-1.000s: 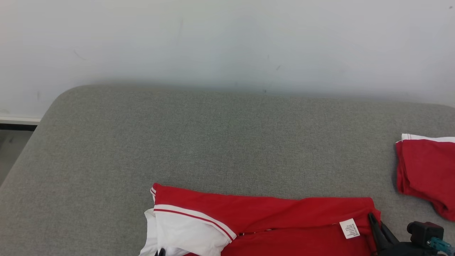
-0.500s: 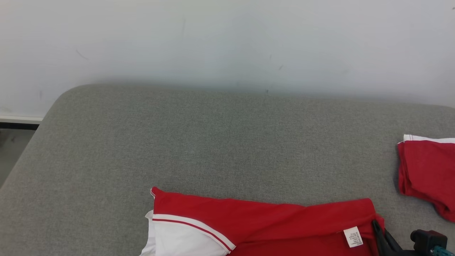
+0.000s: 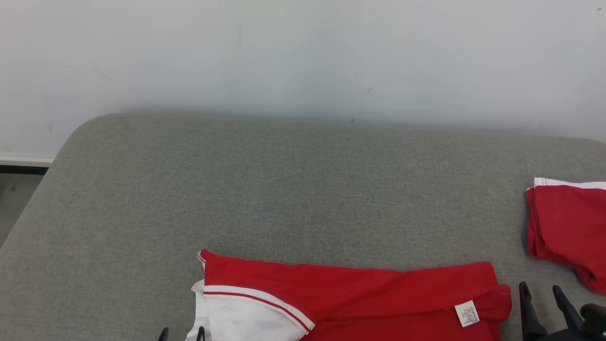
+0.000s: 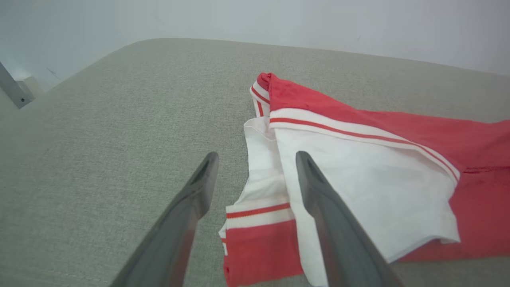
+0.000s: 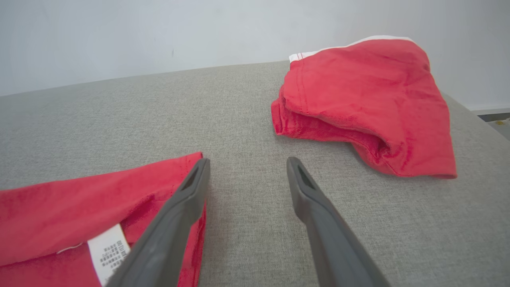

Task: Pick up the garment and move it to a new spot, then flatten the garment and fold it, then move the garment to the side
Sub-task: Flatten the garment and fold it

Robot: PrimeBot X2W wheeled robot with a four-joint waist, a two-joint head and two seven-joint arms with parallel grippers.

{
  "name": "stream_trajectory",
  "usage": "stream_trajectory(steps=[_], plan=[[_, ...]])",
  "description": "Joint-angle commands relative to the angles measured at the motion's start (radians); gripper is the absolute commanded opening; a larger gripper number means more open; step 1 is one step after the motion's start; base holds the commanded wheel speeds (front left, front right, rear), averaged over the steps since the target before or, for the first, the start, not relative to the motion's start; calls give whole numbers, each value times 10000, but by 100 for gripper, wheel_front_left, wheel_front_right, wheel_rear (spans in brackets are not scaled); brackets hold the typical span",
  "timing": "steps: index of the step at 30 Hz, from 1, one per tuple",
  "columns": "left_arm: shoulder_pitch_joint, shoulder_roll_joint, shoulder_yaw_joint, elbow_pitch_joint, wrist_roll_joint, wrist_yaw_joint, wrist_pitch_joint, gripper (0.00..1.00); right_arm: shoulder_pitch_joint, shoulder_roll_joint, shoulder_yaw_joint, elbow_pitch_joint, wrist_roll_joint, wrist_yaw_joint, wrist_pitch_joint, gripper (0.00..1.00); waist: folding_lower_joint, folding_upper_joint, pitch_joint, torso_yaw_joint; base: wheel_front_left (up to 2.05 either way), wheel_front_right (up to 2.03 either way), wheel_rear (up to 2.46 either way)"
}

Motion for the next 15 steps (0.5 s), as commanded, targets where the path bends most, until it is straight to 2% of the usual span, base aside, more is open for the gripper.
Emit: stream_trajectory(steps=[1,5,15], plan=[[150,0,33,-70,107,45,-31,100,100,74,-11,-31,-82,-27,-40,100,0,0,-1,7,0,0,0],[209,-16,192,-477,201,48,-31,100,186,427,-434,-375,-627,-27,-40,100,0,0,2,40,0,0,0],[94,-24,70,-925,179,52,-31,100,285,895,-485,-967,-1260,-27,-40,100,0,0,-17,108,0,0,0]])
